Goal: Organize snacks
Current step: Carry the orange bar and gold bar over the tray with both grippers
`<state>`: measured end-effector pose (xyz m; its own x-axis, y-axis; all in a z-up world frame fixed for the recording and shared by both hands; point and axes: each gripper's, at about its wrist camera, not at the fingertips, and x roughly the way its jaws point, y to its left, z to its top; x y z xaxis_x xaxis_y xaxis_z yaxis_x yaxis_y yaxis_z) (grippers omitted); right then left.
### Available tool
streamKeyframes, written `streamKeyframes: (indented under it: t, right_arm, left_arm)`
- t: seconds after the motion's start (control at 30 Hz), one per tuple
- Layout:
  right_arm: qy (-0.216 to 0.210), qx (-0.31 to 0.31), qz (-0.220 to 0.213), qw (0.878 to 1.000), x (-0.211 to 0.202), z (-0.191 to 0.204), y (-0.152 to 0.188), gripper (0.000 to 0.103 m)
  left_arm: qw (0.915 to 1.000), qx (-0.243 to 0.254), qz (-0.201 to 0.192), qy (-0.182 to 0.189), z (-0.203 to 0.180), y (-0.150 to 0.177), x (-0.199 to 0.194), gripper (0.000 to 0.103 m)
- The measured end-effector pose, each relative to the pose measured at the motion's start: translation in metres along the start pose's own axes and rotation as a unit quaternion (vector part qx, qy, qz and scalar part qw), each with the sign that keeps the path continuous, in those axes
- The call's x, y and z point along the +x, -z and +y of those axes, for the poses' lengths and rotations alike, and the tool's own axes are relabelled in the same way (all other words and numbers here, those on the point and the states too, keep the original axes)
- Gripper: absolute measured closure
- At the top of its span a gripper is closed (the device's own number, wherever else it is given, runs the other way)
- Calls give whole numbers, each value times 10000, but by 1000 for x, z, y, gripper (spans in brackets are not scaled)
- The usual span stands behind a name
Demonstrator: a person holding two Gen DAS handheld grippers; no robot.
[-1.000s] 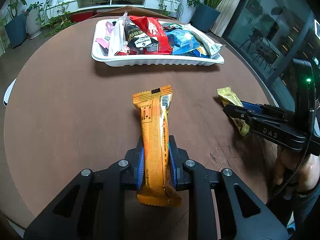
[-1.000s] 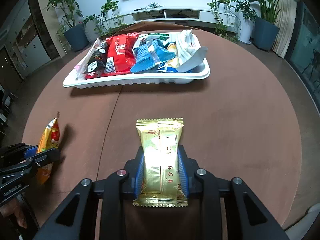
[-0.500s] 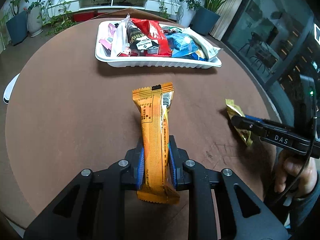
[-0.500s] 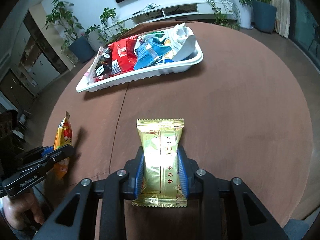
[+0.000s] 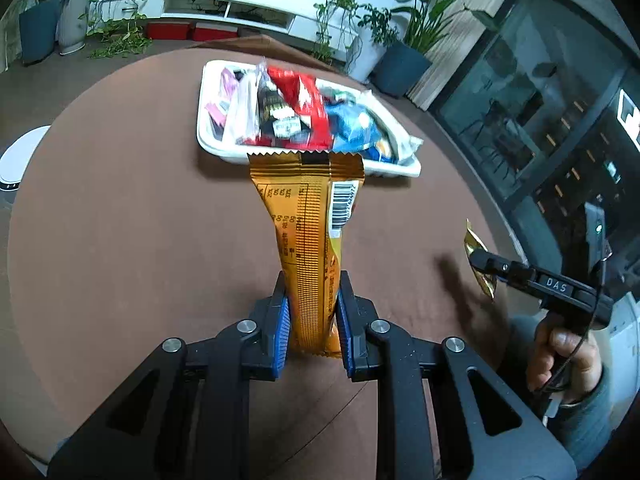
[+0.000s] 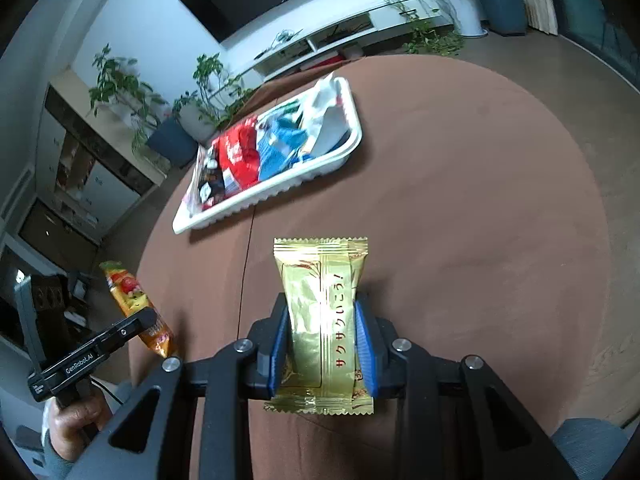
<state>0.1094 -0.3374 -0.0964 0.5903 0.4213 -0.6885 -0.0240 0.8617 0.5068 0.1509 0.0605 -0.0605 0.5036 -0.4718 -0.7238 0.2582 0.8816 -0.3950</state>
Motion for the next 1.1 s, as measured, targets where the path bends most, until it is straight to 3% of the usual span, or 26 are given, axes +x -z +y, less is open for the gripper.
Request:
streamKeyframes:
  t: [0.37,0.57,0.8,1.1]
  right_arm:
    - [25,119,-612,9981,-43,-17,-59,70]
    - [75,-239,-887,9957,-47,3,-112,70]
    - [-122,-747,-713,9946,1,55,-166,70]
    - [-280,-930,-89,9952,91,98,-192,70]
  left_arm:
    - [9994,12,-334,0,9,-56,-26,84]
    - [9997,153,-151,-93,16,-102,-26,84]
    - [9979,513,266,-303,16,-152,2,84]
    - [9937,730,798,-280,8,-196,60,84]
